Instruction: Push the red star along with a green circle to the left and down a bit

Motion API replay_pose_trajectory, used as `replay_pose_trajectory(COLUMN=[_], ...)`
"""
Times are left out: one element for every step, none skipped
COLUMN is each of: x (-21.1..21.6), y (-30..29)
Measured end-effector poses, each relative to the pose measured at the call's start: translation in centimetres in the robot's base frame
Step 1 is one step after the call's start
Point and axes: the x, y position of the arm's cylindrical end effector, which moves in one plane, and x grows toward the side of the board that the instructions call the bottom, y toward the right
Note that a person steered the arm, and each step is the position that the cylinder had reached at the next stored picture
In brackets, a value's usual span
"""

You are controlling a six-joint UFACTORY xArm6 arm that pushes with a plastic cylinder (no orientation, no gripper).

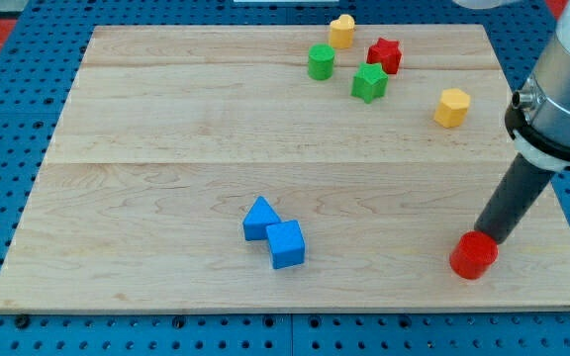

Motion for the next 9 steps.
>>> replay_pose_trajectory(x=[-5.6, -13.5, -23.0, -29.3, -29.2, -28.8, -30.5, -29.6, -25.3], y=[5.1, 11.4, 12.3, 6.9, -1.5, -9.5, -12.4, -15.7, -18.2])
